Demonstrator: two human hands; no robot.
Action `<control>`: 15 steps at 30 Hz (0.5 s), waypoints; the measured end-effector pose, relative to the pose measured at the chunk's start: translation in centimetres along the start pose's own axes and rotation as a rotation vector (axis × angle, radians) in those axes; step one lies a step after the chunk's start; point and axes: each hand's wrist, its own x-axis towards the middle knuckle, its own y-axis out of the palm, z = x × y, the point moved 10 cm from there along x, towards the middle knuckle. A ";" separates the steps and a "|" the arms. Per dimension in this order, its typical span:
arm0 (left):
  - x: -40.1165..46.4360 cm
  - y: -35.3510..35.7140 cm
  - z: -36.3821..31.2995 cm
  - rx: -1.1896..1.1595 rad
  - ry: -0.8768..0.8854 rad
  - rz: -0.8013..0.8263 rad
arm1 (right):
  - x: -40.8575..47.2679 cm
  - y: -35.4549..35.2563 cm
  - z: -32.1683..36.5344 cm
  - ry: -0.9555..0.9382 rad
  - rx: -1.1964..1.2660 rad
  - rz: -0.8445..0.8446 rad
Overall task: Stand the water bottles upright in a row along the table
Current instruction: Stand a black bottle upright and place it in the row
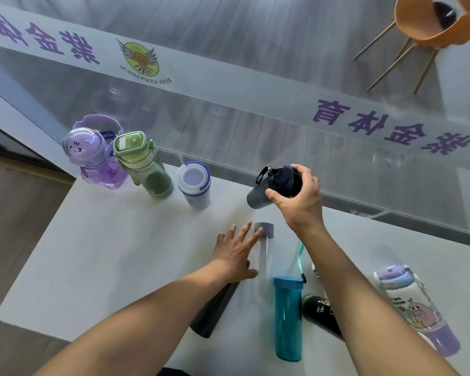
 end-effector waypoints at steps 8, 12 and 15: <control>-1.5 1.5 0.3 0.025 0.024 0.014 | -0.5 4.7 1.0 -0.031 -0.042 0.167; -1.8 1.4 0.7 -0.001 0.007 0.009 | -0.8 5.9 1.1 -0.013 -0.047 0.190; -2.6 1.5 1.2 -0.033 -0.024 0.005 | -0.9 6.6 1.2 -0.005 -0.061 0.208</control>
